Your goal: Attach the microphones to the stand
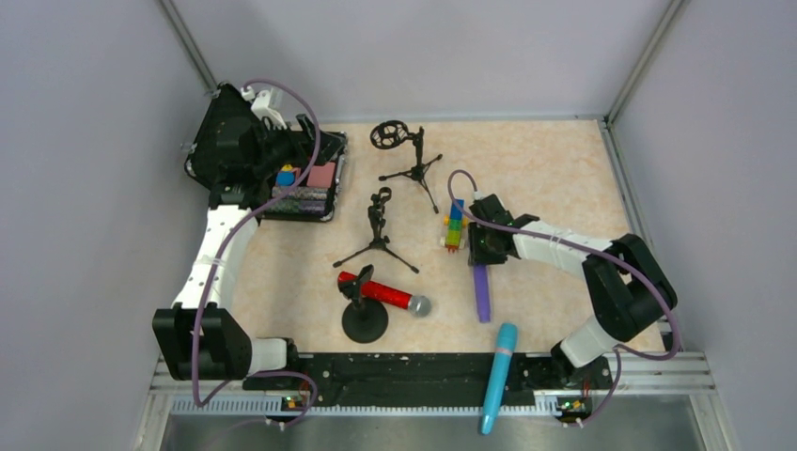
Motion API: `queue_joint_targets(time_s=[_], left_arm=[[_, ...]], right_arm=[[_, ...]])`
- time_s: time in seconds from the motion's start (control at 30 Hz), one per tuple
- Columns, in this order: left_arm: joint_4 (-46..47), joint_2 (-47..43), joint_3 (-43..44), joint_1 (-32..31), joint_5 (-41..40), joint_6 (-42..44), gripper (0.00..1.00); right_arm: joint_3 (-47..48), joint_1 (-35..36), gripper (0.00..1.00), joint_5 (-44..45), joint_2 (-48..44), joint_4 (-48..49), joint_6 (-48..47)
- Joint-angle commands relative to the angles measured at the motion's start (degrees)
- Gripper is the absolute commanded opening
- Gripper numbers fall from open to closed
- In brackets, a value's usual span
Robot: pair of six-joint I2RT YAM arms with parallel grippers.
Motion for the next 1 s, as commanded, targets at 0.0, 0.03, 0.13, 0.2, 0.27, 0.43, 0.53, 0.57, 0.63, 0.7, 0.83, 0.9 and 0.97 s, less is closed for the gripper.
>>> queue_joint_targets(time_s=[0.0, 0.03, 0.13, 0.2, 0.27, 0.43, 0.53, 0.57, 0.63, 0.7, 0.83, 0.9, 0.97], left_arm=[[0.7, -2.4, -0.4, -0.2, -0.5, 1.0, 0.96], [0.5, -2.3, -0.4, -0.1, -0.6, 1.1, 0.96], [0.5, -2.2, -0.4, -1.8, -0.4, 1.1, 0.96], [0.5, -2.2, -0.3, -1.8, -0.7, 1.2, 0.96], [0.5, -2.2, -0.3, -1.8, -0.7, 1.3, 0.96], [0.3, -2.4, -0.3, -1.9, -0.9, 1.6, 0.96], [0.2, -2.5, -0.3, -1.8, -0.9, 1.6, 0.96], [0.2, -2.5, -0.3, -1.8, -0.9, 1.7, 0.96], [0.2, -2.5, -0.3, -1.8, -1.1, 1.8, 0.96], [0.1, -2.6, -0.3, -1.9, -1.1, 1.8, 0.96], [0.1, -2.7, -0.3, -2.0, -1.1, 1.8, 0.96], [0.1, -2.7, -0.3, -2.0, -1.1, 1.8, 0.96], [0.1, -2.8, -0.4, -2.0, -1.1, 1.8, 0.96]], right_arm=[[2.2, 0.7, 0.00, -1.6, -0.1, 1.9, -0.7], [2.6, 0.7, 0.00, -1.3, -0.8, 2.0, -0.7], [3.7, 0.6, 0.00, -0.3, -3.0, 2.2, -0.9], [4.4, 0.7, 0.00, 0.3, -4.6, 2.2, -1.2], [5.0, 0.6, 0.00, 0.7, -6.2, 2.3, -1.6], [5.6, 0.7, 0.00, 2.1, -11.1, 2.7, -2.2], [4.6, 0.7, 0.00, 2.7, -15.4, 4.3, -2.5], [4.1, 0.7, 0.00, 2.8, -17.0, 5.2, -2.7], [2.6, 0.7, 0.00, 2.5, -20.3, 7.8, -3.3], [0.8, 0.6, 0.00, 2.3, -23.8, 11.1, -3.9], [-4.1, 0.6, 0.00, 0.6, -30.6, 18.2, -5.2], [-6.3, 0.6, 0.00, -0.1, -33.9, 21.6, -5.4], [-8.2, 0.7, 0.00, -1.2, -37.3, 25.3, -5.8]])
